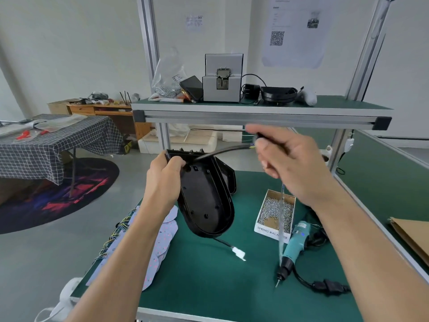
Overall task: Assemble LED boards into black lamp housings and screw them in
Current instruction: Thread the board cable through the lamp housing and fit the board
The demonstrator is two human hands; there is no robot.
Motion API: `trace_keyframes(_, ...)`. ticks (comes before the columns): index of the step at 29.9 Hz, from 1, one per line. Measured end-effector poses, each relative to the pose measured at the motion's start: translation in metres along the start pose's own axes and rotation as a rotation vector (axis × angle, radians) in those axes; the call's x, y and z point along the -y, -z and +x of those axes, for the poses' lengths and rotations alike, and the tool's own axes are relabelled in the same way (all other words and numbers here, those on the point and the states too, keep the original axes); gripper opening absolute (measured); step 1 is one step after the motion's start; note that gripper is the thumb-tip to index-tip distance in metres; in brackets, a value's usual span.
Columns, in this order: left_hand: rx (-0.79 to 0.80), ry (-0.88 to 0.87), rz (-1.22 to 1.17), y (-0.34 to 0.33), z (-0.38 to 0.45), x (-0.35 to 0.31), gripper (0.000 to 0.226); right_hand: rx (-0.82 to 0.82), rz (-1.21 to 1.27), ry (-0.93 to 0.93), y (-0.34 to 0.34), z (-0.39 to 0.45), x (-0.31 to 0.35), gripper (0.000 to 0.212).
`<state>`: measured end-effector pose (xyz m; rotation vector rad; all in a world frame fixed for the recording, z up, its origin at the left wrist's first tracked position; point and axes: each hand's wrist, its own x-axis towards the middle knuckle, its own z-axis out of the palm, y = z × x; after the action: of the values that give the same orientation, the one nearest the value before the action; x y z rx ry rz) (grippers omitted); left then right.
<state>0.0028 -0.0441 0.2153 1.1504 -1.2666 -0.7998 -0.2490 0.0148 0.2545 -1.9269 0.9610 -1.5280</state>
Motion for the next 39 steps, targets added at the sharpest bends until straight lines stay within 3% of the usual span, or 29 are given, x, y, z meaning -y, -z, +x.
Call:
trace_keyframes(4, 0.078, -0.145, -0.024, -0.007, -0.009, -0.018, 0.012, 0.118, -0.434, 0.061, -0.028, 0.008, 0.003, 0.029)
trace_keyframes(8, 0.120, -0.177, -0.063, -0.017, -0.019, -0.027, 0.008, 0.117, -0.410, -0.007, -0.057, 0.019, 0.002, 0.029)
trace_keyframes(15, 0.110, -0.247, -0.156, -0.017, -0.024, -0.025, 0.016, 0.018, -0.406, 0.083, -0.084, 0.025, -0.010, 0.009)
trace_keyframes(20, 0.100, -0.286, -0.204, -0.012, -0.027, -0.022, 0.022, 0.112, -0.453, 0.133, -0.085, 0.023, -0.008, 0.005)
trace_keyframes(25, 0.124, -0.293, -0.151, -0.013, -0.030, -0.015, 0.014, 0.179, -0.452, 0.025, -0.082, 0.017, -0.001, 0.011)
trace_keyframes(29, 0.108, -0.344, -0.079, -0.018, -0.034, -0.011, 0.005, 0.128, -0.598, 0.037, -0.088, 0.018, 0.005, 0.014)
trace_keyframes(34, 0.128, -0.395, -0.032, -0.022, -0.037, -0.007, 0.013, 0.121, -0.823, 0.091, -0.099, 0.014, 0.007, 0.017)
trace_keyframes(36, 0.127, -0.384, -0.082, -0.020, -0.039, -0.006, 0.013, 0.105, -0.765, 0.114, -0.098, 0.010, 0.005, 0.014)
trace_keyframes(39, 0.128, -0.355, -0.191, -0.014, -0.039, -0.005, 0.006, 0.053, -0.368, -0.013, -0.091, 0.004, -0.001, 0.008)
